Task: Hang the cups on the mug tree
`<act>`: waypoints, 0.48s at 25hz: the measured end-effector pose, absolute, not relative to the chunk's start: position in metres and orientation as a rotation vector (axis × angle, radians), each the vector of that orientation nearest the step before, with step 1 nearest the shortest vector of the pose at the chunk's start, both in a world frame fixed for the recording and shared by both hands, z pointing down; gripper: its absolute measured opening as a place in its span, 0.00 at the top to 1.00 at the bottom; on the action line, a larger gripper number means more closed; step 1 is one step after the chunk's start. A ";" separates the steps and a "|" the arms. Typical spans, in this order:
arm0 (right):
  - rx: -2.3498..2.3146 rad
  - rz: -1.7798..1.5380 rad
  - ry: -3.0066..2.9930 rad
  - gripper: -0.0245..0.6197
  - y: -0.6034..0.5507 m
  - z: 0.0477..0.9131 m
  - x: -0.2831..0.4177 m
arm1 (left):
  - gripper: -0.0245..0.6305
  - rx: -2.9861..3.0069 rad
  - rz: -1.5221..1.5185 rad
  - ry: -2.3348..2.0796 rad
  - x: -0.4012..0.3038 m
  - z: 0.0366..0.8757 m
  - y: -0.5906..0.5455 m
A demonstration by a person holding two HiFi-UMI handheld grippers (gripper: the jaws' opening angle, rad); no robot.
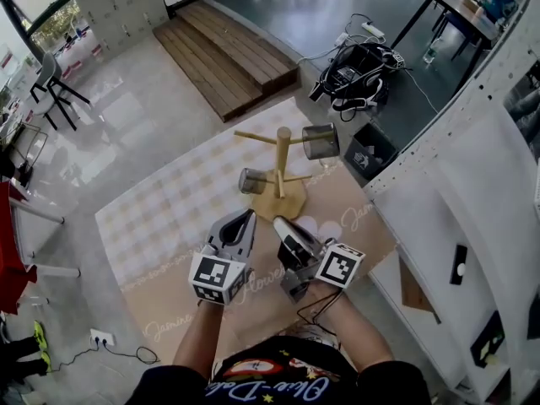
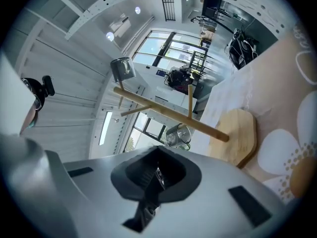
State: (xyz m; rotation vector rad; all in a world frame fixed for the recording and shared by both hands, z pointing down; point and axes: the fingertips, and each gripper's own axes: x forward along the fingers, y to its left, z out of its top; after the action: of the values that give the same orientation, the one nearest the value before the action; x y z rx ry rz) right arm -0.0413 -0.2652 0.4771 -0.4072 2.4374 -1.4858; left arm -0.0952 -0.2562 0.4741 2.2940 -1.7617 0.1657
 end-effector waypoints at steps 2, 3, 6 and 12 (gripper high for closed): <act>-0.416 -1.457 2.483 0.95 -0.262 0.474 -0.036 | 0.95 2.303 0.157 -1.745 -0.091 0.473 -0.251; -0.418 -1.439 2.512 0.95 -0.260 0.472 -0.033 | 0.95 2.309 0.155 -1.737 -0.088 0.471 -0.248; -0.412 -1.374 2.605 0.95 -0.257 0.463 -0.024 | 0.95 2.329 0.143 -1.717 -0.082 0.466 -0.242; -0.402 -1.253 2.755 0.95 -0.244 0.447 -0.011 | 0.95 2.362 0.121 -1.662 -0.068 0.457 -0.229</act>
State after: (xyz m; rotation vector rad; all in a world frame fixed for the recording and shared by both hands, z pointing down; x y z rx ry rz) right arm -0.0106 -0.2441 0.4466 -0.4016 2.7550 -1.2529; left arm -0.0679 -0.2287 0.4566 2.3622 -1.6622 0.1206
